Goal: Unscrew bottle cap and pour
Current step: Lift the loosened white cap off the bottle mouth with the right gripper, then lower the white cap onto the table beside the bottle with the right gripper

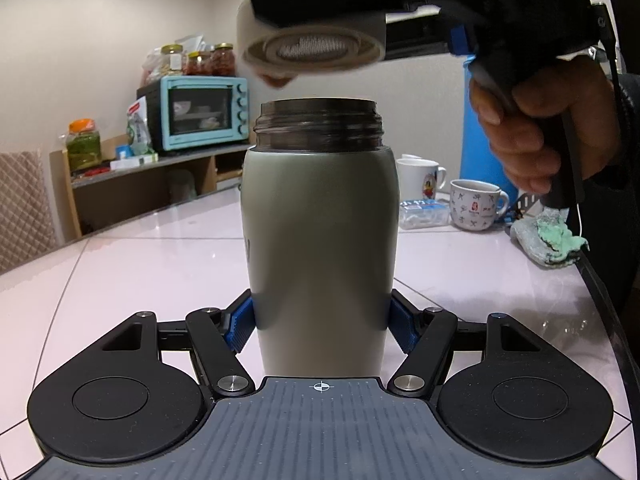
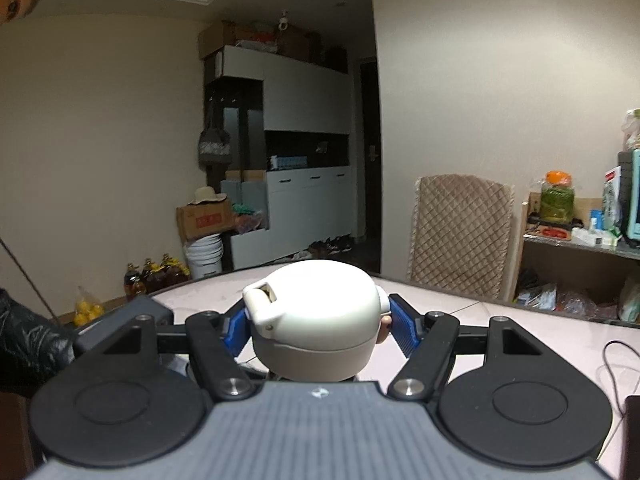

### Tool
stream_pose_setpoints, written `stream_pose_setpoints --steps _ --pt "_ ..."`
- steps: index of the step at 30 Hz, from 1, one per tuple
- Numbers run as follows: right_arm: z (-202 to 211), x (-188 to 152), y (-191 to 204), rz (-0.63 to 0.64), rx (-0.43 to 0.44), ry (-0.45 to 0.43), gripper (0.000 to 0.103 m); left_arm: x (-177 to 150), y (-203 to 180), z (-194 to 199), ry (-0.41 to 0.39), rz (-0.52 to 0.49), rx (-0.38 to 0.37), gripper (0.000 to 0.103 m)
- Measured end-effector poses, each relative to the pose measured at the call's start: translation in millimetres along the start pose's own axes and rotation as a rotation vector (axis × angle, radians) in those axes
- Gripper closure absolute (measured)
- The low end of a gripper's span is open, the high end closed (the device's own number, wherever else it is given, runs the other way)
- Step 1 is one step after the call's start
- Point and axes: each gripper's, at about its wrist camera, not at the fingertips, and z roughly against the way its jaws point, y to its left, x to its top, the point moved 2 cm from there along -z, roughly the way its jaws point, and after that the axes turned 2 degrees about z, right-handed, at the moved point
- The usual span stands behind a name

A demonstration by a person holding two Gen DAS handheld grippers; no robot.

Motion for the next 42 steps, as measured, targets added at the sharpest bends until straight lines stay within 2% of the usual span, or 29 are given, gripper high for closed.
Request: stream_pose_setpoints --steps 6,11,23,32,42 --pt "12 3 -8 -0.029 -0.078 -0.015 0.032 1 -3 -1 0.003 -0.002 0.002 0.031" --pt "24 -2 -19 -0.065 -0.177 -0.016 0.032 2 -3 -1 0.004 -0.003 0.003 0.031" --pt "41 -40 -27 -0.146 -0.413 0.008 0.032 0 -11 -4 0.002 0.001 0.011 0.031" --pt "47 -78 -22 -0.217 -0.554 0.074 0.032 2 -10 -4 0.011 0.003 0.014 0.031" --pt "27 -101 -25 -0.212 -0.635 0.197 0.032 3 -10 -3 0.010 0.004 0.017 0.031"
